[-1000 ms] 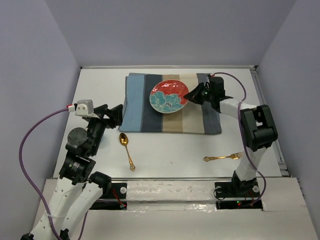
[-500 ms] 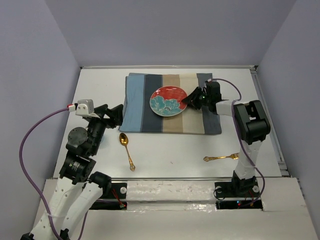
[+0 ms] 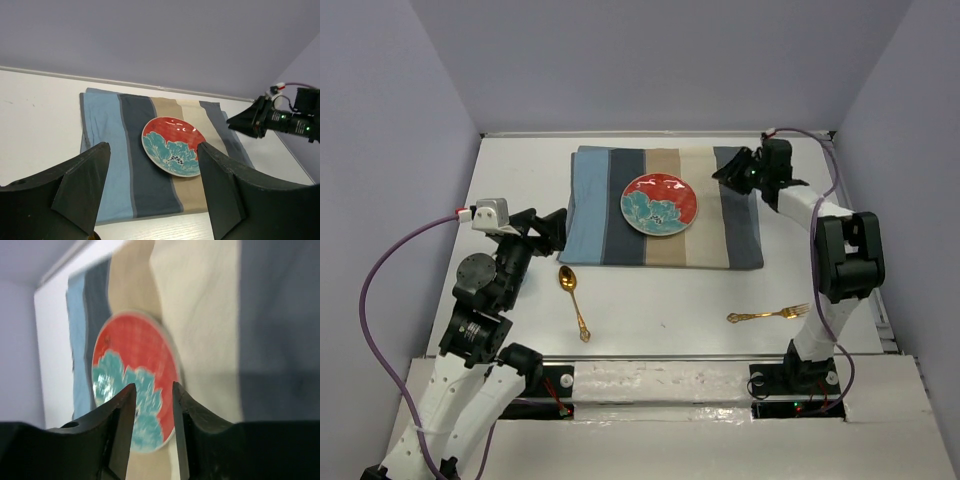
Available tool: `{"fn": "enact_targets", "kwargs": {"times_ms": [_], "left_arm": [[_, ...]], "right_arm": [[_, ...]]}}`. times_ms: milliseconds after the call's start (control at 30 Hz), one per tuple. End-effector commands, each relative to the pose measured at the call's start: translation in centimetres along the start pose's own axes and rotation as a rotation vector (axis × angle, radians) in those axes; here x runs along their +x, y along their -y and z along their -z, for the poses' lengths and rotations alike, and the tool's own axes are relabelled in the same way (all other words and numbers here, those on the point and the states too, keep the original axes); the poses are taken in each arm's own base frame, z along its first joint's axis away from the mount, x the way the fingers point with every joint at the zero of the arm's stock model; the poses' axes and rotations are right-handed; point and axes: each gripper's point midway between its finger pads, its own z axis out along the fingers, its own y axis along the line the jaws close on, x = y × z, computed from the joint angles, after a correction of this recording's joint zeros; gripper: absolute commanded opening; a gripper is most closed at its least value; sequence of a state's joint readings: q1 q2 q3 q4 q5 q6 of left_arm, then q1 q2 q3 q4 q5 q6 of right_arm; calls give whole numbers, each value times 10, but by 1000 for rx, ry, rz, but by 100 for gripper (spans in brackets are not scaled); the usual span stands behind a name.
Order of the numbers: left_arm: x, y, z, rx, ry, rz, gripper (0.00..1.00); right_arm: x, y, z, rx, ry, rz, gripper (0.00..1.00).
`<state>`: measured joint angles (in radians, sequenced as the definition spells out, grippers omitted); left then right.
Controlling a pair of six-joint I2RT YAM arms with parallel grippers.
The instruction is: Set the dinner table for one person
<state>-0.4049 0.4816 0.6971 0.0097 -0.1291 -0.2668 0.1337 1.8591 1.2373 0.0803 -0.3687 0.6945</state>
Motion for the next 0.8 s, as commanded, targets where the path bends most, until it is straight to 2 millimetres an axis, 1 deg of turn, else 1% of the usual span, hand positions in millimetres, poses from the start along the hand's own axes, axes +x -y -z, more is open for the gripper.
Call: {"fn": "enact_targets", "kwargs": {"times_ms": [0,33,67,100,133,167,200,233,267,300,333,367,400,433,467,500,533,567,600,633,667,700,767], "left_arm": [[-11,4,0,18,42,-14,81],[-11,4,-1,16,41,-15,81],[-10,4,-1,16,38,-17,81],[-10,4,-1,16,36,-17,81],[-8,4,-3,17,30,-18,81],[-6,4,-3,15,24,-20,81],[-4,4,-4,13,18,-21,81],[-2,3,-6,10,11,-24,81],[-1,3,-6,9,8,-26,81],[0,3,-7,8,4,-27,81],[1,2,-9,5,-1,-28,81],[2,2,-9,3,-6,-30,81],[4,1,-10,-2,-11,-33,81],[4,1,-10,-2,-11,-33,81],[5,0,-11,-7,-13,-37,81],[5,0,-11,-9,-13,-35,81],[5,-1,-12,-12,-13,-38,81],[5,-1,-12,-14,-14,-39,81],[6,-1,-12,-15,-16,-39,81],[6,-2,-13,-17,-18,-41,81],[7,-2,-13,-17,-20,-43,81],[7,-2,-14,-18,-21,-43,81],[9,-2,-15,-15,-28,-46,81]], "right_arm": [[-84,13,13,116,193,122,33],[-96,21,12,145,210,135,29],[-101,24,9,168,213,153,29],[-115,33,8,207,244,169,23],[-137,33,10,223,281,218,21],[-137,47,-3,252,267,235,21],[-148,55,-4,270,282,248,21],[-170,56,-2,275,310,282,22],[-165,71,-18,293,280,289,25],[-173,80,-20,297,278,312,30],[-190,75,-20,277,296,329,34],[-189,76,-27,263,278,339,36],[-182,91,-43,273,242,338,41],[-178,97,-48,283,211,350,43],[-179,104,-52,286,199,351,44],[-191,96,-54,264,217,366,46],[-181,111,-66,279,185,356,47],[-186,109,-69,274,196,359,48],[-185,111,-73,271,191,358,48],[-178,122,-81,277,169,348,48],[-175,125,-85,279,159,340,49],[-182,117,-86,257,171,345,49],[-183,120,-91,255,173,341,48]]}}
